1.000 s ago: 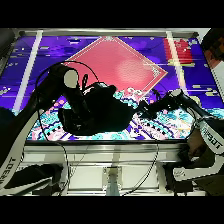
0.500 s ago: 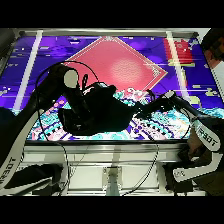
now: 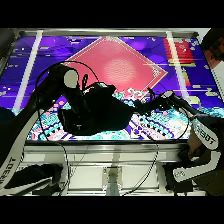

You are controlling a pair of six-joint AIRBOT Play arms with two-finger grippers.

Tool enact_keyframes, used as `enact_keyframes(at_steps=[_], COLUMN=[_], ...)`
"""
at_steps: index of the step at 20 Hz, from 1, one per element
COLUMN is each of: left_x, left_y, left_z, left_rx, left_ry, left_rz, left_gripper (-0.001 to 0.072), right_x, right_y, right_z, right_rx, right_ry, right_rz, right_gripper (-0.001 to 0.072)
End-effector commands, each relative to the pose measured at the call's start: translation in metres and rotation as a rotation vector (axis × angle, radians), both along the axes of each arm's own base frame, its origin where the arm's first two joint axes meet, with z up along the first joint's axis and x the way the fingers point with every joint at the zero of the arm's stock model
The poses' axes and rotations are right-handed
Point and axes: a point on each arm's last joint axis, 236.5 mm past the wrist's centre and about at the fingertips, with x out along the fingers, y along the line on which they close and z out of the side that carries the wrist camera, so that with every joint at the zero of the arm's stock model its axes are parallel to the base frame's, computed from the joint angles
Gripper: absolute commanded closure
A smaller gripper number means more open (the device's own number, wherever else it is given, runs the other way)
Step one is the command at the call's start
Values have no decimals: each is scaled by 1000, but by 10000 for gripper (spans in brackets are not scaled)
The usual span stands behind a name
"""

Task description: Fold the clothes and pants, and hang the long-sleeved shirts on hangers.

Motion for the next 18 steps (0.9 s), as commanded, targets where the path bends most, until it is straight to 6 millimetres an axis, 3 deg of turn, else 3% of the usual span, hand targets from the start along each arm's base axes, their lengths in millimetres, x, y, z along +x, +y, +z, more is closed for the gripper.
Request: enact_keyframes(at_steps=[1, 3, 6, 8, 10, 11, 12, 14, 18], left_x=[26, 71, 149, 194, 214, 217, 218, 223, 244], left_y=[-17, -43, -49, -58, -73, -76, -77, -73, -55], left_z=[0, 16, 68, 140, 220, 248, 261, 261, 249], left_rx=[-73, -200, -310, -514, -777, -858, -897, -880, -802], left_ry=[-111, -307, -631, -862, -1054, -1119, -1153, -1184, -1238], left_rz=[26, 78, 329, 497, 551, 550, 549, 538, 535], left_gripper=[697, 697, 696, 696, 696, 696, 697, 697, 697], right_x=[15, 33, 74, 98, 125, 135, 143, 146, 142], right_y=[-5, -15, -42, -57, -70, -77, -83, -87, -96], right_z=[22, 56, 136, 201, 279, 318, 356, 413, 461], right_rx=[13, 20, 34, 39, 45, 59, 80, 105, 62], right_ry=[-54, -141, -317, -469, -646, -728, -807, -922, -1037], right_rz=[-12, -39, -151, -208, -314, -376, -429, -460, -468], right_gripper=[701, 702, 700, 701, 701, 702, 702, 703, 703])
